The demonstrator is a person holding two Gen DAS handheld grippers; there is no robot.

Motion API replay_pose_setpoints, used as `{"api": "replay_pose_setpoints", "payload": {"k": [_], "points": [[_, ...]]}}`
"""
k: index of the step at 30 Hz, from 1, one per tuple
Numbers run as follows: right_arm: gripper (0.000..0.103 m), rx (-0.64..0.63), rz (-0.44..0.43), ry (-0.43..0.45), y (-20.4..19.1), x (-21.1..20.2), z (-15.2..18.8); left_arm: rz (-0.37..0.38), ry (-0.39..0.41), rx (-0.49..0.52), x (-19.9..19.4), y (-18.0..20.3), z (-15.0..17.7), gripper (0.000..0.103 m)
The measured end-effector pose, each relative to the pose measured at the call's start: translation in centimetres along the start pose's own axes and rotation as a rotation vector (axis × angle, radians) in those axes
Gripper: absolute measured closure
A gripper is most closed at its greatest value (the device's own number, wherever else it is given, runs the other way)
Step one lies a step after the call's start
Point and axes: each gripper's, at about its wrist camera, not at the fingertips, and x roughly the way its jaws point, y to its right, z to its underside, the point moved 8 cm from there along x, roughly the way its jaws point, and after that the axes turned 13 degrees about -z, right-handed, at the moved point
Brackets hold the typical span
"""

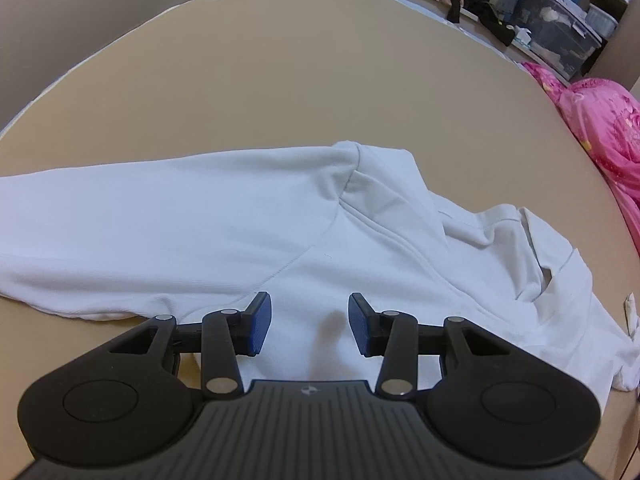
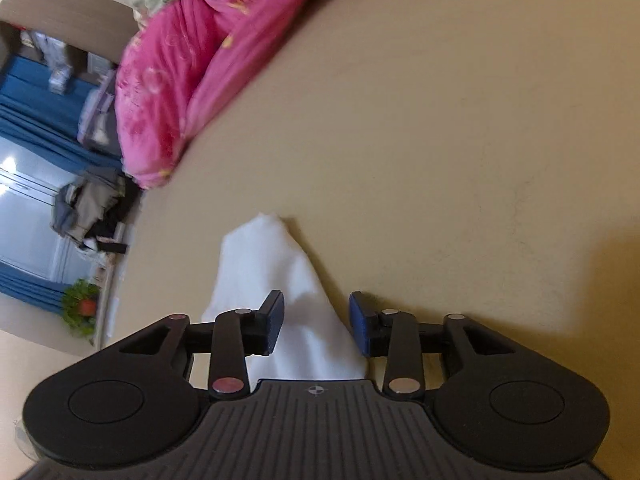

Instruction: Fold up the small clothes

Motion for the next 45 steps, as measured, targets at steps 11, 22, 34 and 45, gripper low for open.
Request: {"api": "replay_pose_setpoints", "payload": {"k": [11, 22, 34, 45], "points": [[0.081, -0.590, -0.254, -0.191, -12.5, 4.4, 6.6, 0.002, -0.001, 0.012, 0.6, 0.3, 0.0, 0.056], [0.064, -0.703, -0.292, -0.313, -14.9, 4.2, 9.8, 0.011, -0.001, 0.008, 0.5, 0.3, 0.0, 0.056], [0.099, -0.745, -0.122, -0.526, -16.4, 13.6, 10.3, -0.005, -0.011, 0.011, 1.0, 0.1, 0.0, 0.055], [0.100, -0.258, 0.202, 0.301, 2.7, -1.4, -9.1, 0.004, -0.008, 0.035, 1.1, 0.5, 0.2, 0.055]]}}
